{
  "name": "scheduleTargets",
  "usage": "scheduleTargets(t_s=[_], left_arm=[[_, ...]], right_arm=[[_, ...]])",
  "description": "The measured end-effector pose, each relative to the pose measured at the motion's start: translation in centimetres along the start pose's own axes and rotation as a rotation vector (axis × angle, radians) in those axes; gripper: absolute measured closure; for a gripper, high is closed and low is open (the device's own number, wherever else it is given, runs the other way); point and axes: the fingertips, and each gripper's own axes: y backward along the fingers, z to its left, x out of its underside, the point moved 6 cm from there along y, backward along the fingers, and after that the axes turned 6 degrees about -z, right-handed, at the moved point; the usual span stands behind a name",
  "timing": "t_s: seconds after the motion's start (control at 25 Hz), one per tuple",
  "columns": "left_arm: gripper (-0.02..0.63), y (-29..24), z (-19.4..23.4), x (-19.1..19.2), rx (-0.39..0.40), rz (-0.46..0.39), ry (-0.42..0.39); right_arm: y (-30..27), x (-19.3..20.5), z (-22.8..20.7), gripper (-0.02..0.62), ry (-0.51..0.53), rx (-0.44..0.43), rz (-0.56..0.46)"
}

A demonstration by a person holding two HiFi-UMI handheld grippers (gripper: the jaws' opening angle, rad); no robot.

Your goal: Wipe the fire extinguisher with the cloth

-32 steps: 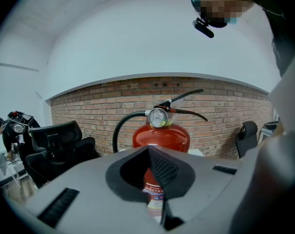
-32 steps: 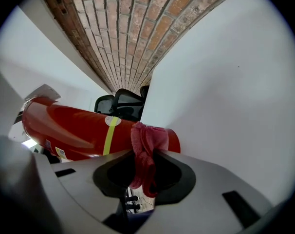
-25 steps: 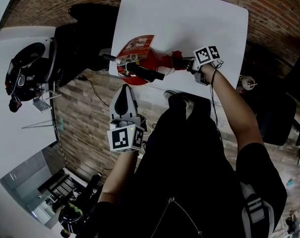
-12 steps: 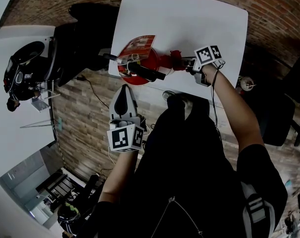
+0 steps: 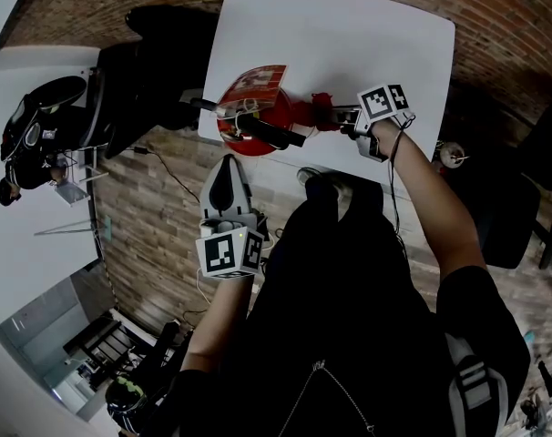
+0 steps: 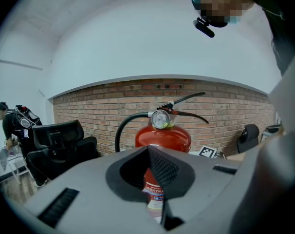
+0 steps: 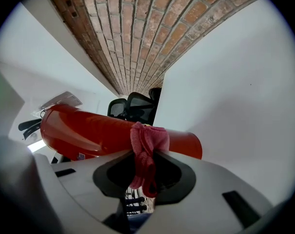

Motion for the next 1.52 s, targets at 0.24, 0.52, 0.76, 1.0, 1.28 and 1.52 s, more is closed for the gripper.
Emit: scheduleTargets(t_s=[0.24,0.52,0.76,1.0,1.28,1.52], left_arm=[[0.576,0.1,0.2,0.2,-0.002,0.006,0.006],[0.575,0.1,0.5,0.1,-0.006,-0.001,0.006],[0.576,0.0,0.1,0.0,0.002,-0.006,0.012],[0.575,-0.1,0.1,-0.1,0.003,-0.013,0.017],[0.575,-0.2,0.0,-0.4,0.004,-0.026,0.026],[0.576,-0.2,-0.1,-0.9,0.005,-0.036,0.024]], right_arm=[[0.3,-0.1,0.9,0.489,-0.016,-0.021,-0.014],[0.9,-0.6,2.7,0.489,-0.01,-0.052,-0.033],[1.4,-0.9,3.9,0.489,-0.02,-0.075,-0.045],[2.0,-1.1,5.5,0.489,-0.019,-0.085,-0.055],[2.6,-1.5,7.5,0.489,-0.017,-0.11,-0.074],[3.2,-1.5,8.7,0.489,-0.027,-0.128,-0.1]])
